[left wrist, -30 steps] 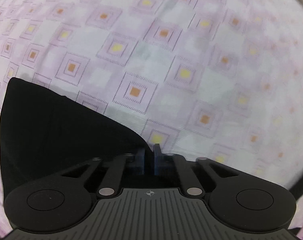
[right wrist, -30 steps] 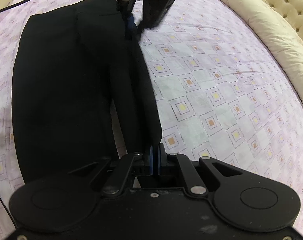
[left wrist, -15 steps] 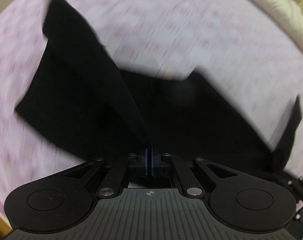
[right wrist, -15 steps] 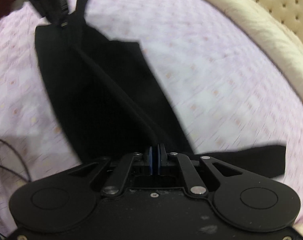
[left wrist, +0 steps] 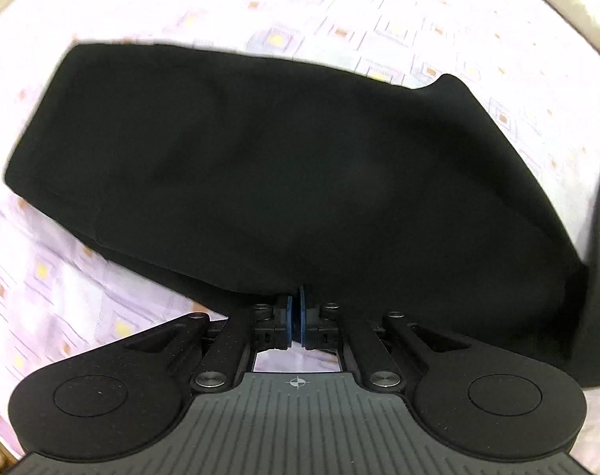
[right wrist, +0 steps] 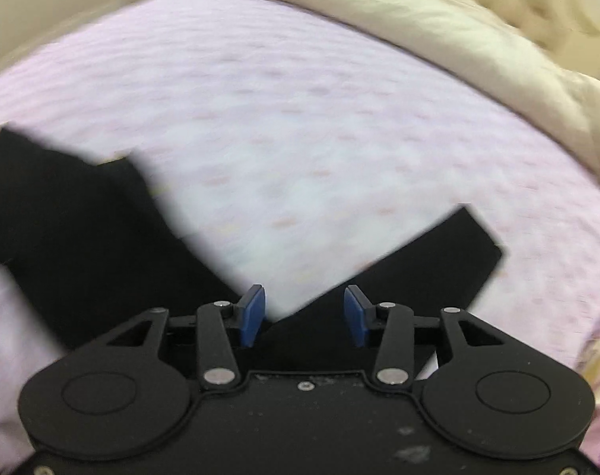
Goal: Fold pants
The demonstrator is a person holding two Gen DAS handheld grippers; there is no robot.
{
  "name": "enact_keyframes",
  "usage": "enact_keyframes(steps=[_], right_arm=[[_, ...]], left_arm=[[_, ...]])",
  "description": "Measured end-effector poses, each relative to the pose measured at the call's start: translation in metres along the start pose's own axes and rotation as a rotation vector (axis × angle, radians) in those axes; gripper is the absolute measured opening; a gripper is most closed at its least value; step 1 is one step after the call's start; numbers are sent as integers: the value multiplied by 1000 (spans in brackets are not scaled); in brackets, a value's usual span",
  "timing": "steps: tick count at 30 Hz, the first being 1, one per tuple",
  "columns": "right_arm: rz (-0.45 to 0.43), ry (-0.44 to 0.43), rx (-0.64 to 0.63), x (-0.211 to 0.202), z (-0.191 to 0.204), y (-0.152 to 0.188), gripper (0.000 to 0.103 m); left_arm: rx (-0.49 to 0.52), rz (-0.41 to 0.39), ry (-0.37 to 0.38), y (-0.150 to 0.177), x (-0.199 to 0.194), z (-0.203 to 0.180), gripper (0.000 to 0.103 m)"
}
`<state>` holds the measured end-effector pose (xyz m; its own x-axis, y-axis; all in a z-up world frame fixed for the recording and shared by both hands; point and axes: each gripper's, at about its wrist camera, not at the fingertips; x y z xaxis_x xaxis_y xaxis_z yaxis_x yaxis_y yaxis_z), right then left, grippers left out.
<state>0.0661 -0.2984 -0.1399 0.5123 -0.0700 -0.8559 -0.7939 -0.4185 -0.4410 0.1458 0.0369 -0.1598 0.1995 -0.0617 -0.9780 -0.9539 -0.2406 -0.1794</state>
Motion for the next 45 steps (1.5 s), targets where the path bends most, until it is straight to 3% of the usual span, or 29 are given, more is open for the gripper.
enact_keyframes(steps=[5, 8, 11, 13, 14, 15, 17, 22, 26, 30, 34, 39, 41, 43, 45], right_arm=[[161, 157, 129, 80, -51, -31, 46], [244, 191, 222, 124, -68, -43, 47], [356, 235, 283, 153, -77, -49, 59], [383, 249, 308, 162, -86, -48, 57], [379, 229, 332, 159, -91, -47, 26], [372, 180, 354, 154, -94, -44, 3], [355, 146, 380, 138, -104, -36, 2], [155, 209, 492, 30, -130, 16, 2], [179, 268, 672, -29, -141, 98, 2], [263, 203, 795, -30, -128, 172, 2], [316, 150, 832, -17, -113, 207, 5], [264, 136, 855, -23, -114, 220, 12], [238, 129, 844, -24, -116, 223, 4], [248, 136, 787, -20, -117, 220, 4], [273, 154, 750, -16, -119, 220, 3]], left_arm=[[16, -46, -79, -11, 0, -4, 4], [18, -38, -82, -17, 2, -7, 4], [43, -41, -95, -15, -2, -15, 4], [43, -38, -94, -18, -3, -18, 4], [41, -35, -92, -20, -3, -19, 4], [38, -32, -89, -21, -5, -18, 4], [36, -28, -85, -5, -18, -14, 4], [31, -29, -78, -7, -19, -1, 4], [45, -41, -79, -4, -21, -1, 4], [63, -53, -92, 8, -8, -3, 4], [55, -56, -94, 10, -5, -5, 4], [20, -55, -96, 13, 2, -3, 4], [-41, -47, -80, 11, 0, 0, 4], [-96, -39, -53, 11, -2, 0, 4], [-78, -47, -60, 13, -3, -7, 4]])
Point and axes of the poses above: each gripper's, at about its wrist camera, not at the fingertips, and x roughly the way its jaws point, z to its left, y to its underside, and after that the axes turned 15 degrees about -x, right-handed
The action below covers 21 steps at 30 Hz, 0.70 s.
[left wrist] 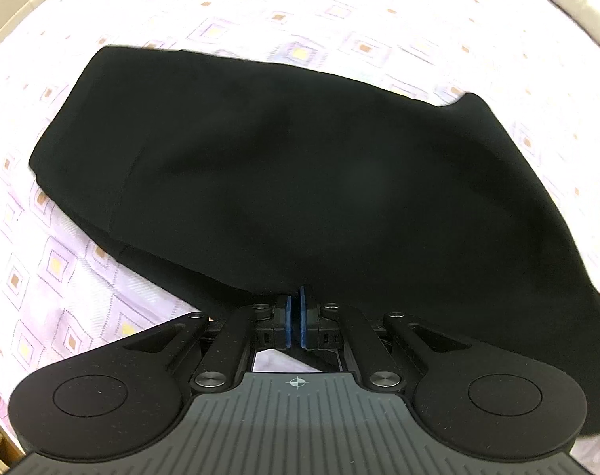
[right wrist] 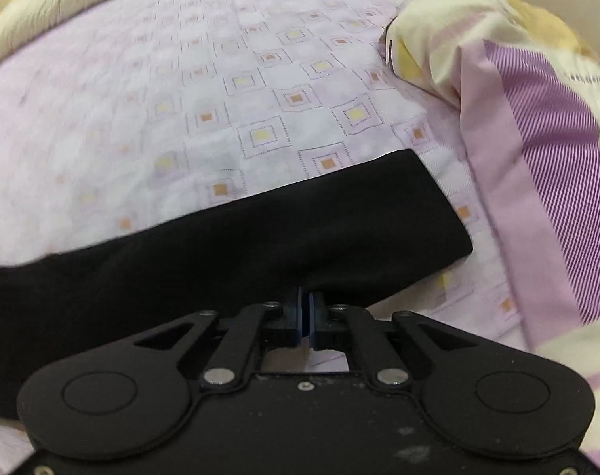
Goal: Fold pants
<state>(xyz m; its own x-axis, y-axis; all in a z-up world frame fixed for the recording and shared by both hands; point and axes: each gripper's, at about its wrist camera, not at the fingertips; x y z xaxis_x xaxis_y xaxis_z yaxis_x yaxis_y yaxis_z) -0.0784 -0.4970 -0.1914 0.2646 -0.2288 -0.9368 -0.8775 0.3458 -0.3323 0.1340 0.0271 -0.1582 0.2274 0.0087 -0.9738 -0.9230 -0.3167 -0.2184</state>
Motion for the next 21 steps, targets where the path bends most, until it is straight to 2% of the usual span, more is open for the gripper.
enact_keyframes(steps=[5, 9, 10, 11, 14, 21], right_arm=[[26, 20, 60, 9, -16, 0, 3], [47, 32, 37, 12, -12, 2, 5], [54, 41, 36, 11, -11, 2, 10], [57, 53, 41, 11, -12, 2, 21], [24, 78, 53, -3, -11, 4, 37], [-48, 59, 59, -37, 3, 9, 39]], left_arm=[[89, -41, -13, 12, -7, -14, 4], [126, -39, -17, 14, -10, -6, 9], [145, -43, -11, 15, -14, -4, 10], [169, -53, 3, 15, -19, -1, 11], [234, -88, 59, 14, -35, 9, 12], [314, -156, 101, 21, -56, 20, 13]])
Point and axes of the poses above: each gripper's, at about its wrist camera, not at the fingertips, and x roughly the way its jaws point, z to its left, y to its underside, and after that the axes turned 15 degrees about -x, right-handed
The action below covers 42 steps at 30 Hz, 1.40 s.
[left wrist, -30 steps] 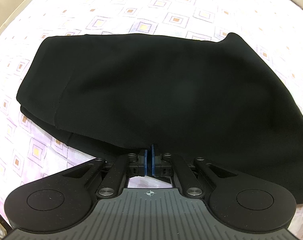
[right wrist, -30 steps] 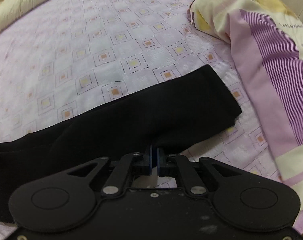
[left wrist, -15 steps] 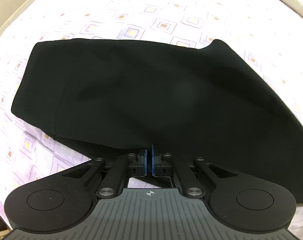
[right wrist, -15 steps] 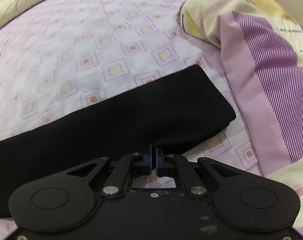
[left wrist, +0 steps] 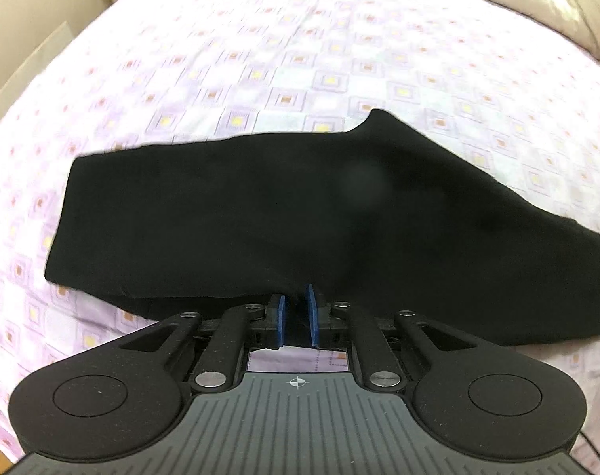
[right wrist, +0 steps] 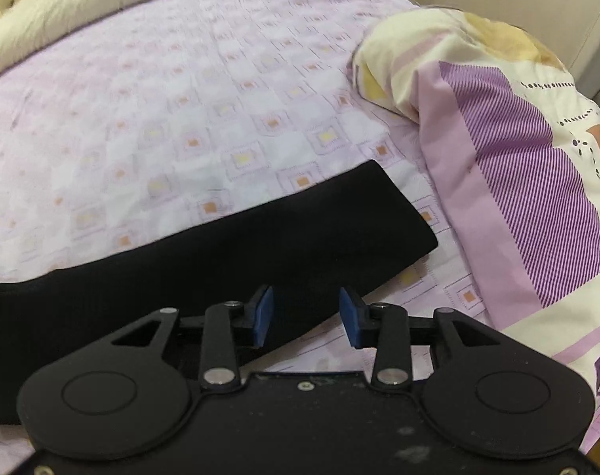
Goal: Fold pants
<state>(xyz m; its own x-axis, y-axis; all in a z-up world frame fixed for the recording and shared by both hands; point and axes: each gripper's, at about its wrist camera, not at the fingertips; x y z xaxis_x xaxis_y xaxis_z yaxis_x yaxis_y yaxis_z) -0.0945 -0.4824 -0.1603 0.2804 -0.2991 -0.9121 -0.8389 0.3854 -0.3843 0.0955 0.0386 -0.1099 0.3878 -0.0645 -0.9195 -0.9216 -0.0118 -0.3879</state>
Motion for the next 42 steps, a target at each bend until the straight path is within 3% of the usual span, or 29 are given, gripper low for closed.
enact_keyframes(steps=[5, 12, 17, 21, 24, 28, 31, 39, 42], right_arm=[[-50, -77, -60, -23, 37, -2, 39], [-130, -234, -219, -54, 128, -19, 39], [-146, -377, -345, -67, 205, -26, 39], [-138, -462, -437, -68, 266, -31, 37], [-139, -501, -516, -66, 311, -37, 28], [-130, -514, -580, -60, 361, -48, 24], [-105, -488, -595, -47, 387, -58, 24], [11, -349, -566, 24, 420, -94, 18], [-12, -350, -560, 32, 420, -101, 19]], left_arm=[[-14, -2, 9, 5, 1, -2, 13], [9, -11, 59, 19, -3, 2, 13], [98, -103, 63, 29, -21, 19, 13], [86, -110, 57, 13, -12, 37, 13], [23, -75, 29, -6, 9, 54, 13], [5, -17, 11, -19, 31, 76, 13], [19, 49, 40, -20, 46, 86, 13], [59, 44, 65, -11, 37, 83, 13], [53, 29, 58, -5, 25, 77, 13]])
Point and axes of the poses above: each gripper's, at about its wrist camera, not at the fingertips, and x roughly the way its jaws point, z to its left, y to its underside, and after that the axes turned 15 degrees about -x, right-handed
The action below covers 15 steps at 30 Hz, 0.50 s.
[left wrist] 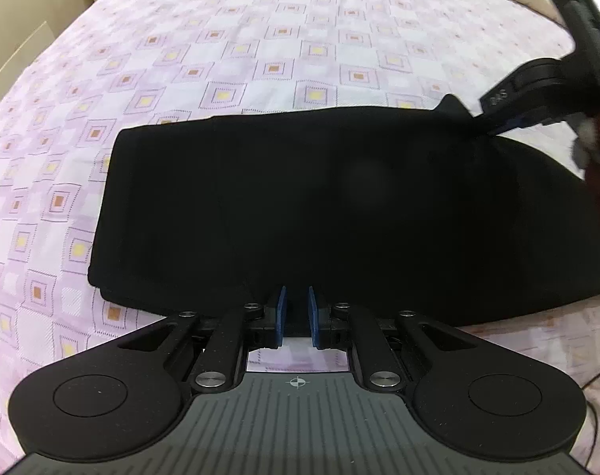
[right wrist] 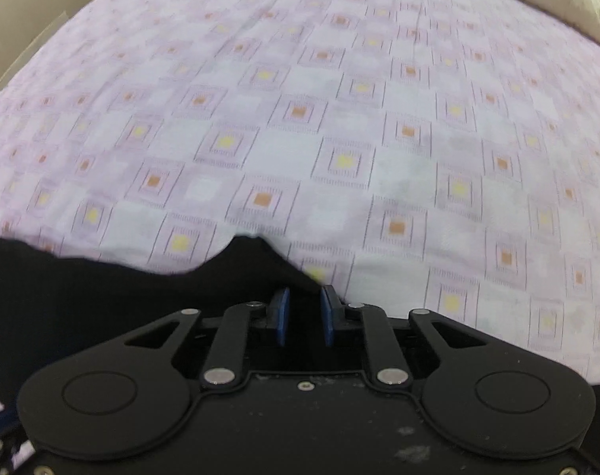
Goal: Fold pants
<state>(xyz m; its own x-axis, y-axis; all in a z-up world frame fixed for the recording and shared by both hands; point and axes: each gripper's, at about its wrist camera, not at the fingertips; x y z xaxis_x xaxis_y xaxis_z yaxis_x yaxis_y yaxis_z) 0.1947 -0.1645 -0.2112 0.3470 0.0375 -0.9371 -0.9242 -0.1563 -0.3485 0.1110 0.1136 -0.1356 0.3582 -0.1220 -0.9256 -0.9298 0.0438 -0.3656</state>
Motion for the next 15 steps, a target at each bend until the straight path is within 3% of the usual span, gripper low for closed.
enact_keyframes(steps=[3, 8, 13, 15], right_arm=[[-30, -28, -3, 2, -7, -1, 19], [-210, -89, 115, -47, -50, 28, 22], [-249, -71, 252, -101, -118, 108, 37], [-227, -37, 317, -117, -151, 152, 38]], left_arm=[[22, -16, 6, 3, -11, -14, 13], [80, -51, 17, 3, -26, -64, 13], [133, -64, 68, 10, -31, -139, 13], [166, -61, 96, 17, -31, -176, 13]])
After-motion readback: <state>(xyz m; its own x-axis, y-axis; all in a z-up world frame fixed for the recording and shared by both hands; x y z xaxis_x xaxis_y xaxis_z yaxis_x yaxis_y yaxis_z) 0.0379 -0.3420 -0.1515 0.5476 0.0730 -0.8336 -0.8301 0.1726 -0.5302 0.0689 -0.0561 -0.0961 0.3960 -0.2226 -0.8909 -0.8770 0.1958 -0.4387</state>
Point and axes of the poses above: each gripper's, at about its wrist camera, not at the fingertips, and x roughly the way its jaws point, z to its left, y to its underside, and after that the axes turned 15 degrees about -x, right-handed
